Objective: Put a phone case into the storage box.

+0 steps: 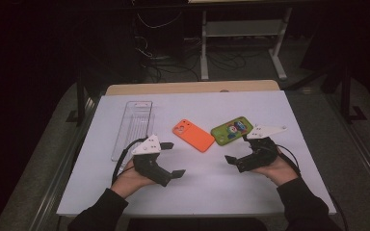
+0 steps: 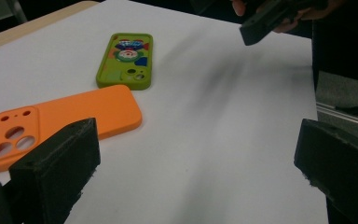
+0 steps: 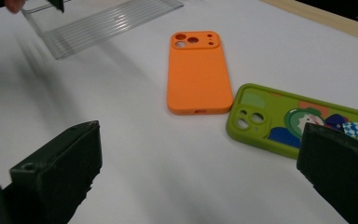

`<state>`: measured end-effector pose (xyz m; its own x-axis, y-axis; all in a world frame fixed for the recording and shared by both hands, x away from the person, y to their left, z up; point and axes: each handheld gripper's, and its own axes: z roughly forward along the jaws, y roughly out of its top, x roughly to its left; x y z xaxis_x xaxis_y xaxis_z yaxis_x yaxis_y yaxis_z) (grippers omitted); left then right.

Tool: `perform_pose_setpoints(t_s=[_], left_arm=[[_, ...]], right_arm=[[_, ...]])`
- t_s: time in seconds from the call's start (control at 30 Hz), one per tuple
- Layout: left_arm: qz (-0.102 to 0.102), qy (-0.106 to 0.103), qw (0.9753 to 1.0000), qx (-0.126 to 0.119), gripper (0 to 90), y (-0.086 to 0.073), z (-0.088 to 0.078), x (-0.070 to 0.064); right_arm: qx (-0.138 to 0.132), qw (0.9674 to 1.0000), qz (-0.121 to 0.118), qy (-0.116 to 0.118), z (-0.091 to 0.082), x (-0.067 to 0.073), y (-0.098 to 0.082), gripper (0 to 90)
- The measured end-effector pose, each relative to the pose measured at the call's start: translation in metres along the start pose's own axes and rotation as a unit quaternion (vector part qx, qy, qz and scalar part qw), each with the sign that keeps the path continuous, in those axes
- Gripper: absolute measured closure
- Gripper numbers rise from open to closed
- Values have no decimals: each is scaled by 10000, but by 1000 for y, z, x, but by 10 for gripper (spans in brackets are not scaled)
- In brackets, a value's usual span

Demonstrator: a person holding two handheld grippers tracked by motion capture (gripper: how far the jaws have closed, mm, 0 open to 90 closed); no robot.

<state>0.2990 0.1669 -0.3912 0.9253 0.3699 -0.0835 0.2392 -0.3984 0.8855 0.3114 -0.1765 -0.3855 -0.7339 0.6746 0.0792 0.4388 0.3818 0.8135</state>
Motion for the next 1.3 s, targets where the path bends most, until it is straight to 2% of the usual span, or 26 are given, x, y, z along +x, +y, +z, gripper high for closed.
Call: perform_pose_setpoints(t_s=[0.07, 0.17, 0.23, 0.3, 0.33, 0.43, 0.47, 0.6, 0.77, 0.97, 1.13, 1.3], left_arm=[[43, -64, 10000, -11, 0, -1, 1, -1], [-40, -202, 9997, -88, 0, -2, 1, -3], [64, -190, 9998, -34, 0, -2, 2, -3], [15, -240, 9997, -61, 5, -2, 3, -3], [66, -230, 9997, -67, 5, -3, 4, -4], [166, -284, 9994, 82, 5, -5, 7, -7], [209, -298, 9993, 28, 5, -5, 8, -7], [152, -298, 9994, 31, 0, -5, 7, -5], [82, -307, 9995, 83, 0, -5, 6, -5], [69, -293, 9995, 51, 0, -6, 6, -4], [108, -308, 9995, 41, 0, -6, 6, -5], [67, -303, 9995, -3, 0, -6, 6, -4]], right_arm=[[14, 10000, -3, -20, 2, -1, 3, 0], [12, 10000, 43, -30, 5, -3, 7, 0], [50, 9999, 77, -61, 5, -5, 9, 0], [20, 9999, 77, -91, 5, -8, 13, 0], [21, 9999, 95, -95, 5, -9, 15, 0], [15, 9999, 126, -114, 4, -10, 19, 0], [33, 9999, 98, -124, 5, -10, 21, 0], [178, 9998, -17, -95, 14, -7, 35, 0], [236, 9996, -134, -25, 24, -4, 46, 0], [402, 9990, -185, 54, 39, -5, 58, 0], [647, 9977, -163, 152, 51, -7, 66, 0], [982, 9948, -192, 171, 66, -5, 77, 0]])
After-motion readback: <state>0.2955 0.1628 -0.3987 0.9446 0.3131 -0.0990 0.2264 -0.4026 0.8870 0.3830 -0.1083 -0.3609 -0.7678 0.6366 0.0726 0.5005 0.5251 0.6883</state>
